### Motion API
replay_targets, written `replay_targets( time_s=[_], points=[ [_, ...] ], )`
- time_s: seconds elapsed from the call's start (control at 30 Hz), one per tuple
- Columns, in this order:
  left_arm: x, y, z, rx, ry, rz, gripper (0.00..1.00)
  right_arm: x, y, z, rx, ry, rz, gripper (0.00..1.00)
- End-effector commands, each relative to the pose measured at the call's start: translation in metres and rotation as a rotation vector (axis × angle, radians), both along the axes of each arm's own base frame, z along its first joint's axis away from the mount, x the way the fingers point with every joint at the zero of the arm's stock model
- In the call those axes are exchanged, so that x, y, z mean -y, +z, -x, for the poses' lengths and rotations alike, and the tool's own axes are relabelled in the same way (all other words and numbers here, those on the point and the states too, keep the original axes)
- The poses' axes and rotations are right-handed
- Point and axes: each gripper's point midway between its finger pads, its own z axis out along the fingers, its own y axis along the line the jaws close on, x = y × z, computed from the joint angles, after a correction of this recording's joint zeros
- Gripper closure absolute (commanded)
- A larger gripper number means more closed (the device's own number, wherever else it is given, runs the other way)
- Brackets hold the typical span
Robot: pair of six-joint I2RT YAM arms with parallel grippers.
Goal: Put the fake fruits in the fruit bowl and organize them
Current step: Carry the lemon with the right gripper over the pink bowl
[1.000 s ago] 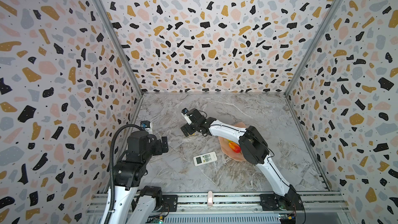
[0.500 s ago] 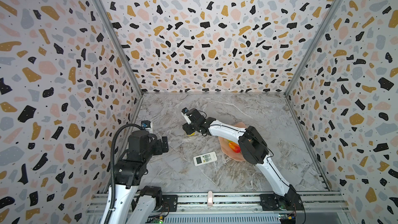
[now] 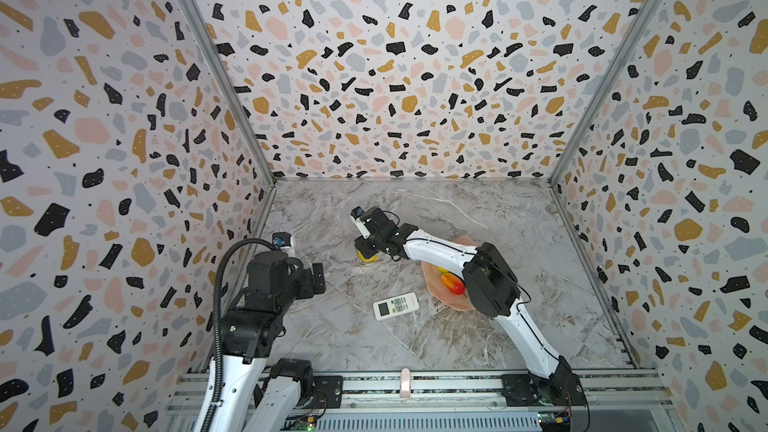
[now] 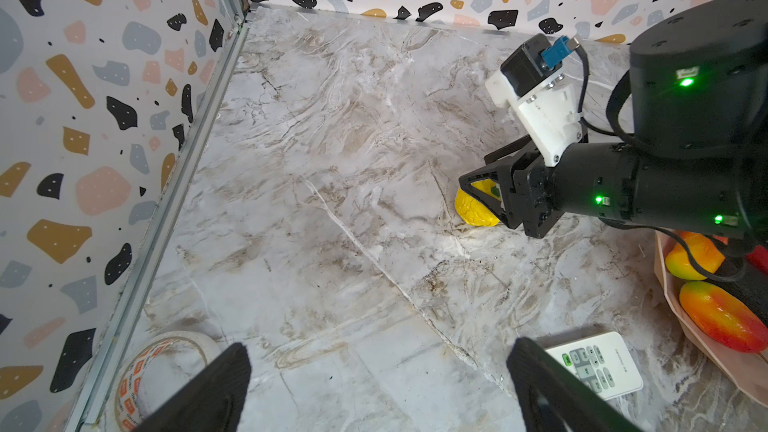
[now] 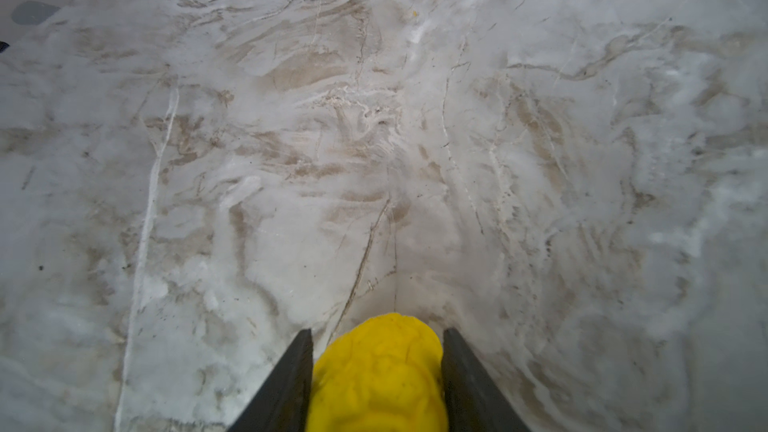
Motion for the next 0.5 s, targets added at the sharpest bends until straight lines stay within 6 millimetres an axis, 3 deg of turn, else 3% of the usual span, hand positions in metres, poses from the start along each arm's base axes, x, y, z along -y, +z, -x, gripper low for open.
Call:
replay_targets(
  time_s=[0.0, 0.27, 0.47],
  points=[
    [0.003, -0.002, -0.002, 0.005, -0.021, 0.0, 0.01, 0.006, 0.082, 0.003, 0.088, 0.013, -0.089, 0.63],
    [0.003, -0.002, -0.002, 0.006, -0.02, -0.001, 0.01, 0.02, 0.113, 0.015, 0.12, 0.025, -0.088, 0.69],
    [0.003, -0.002, -0.002, 0.005, -0.02, -0.001, 0.0, 0.057, 0.159, 0.04, 0.174, 0.025, -0.097, 0.7]
  ],
)
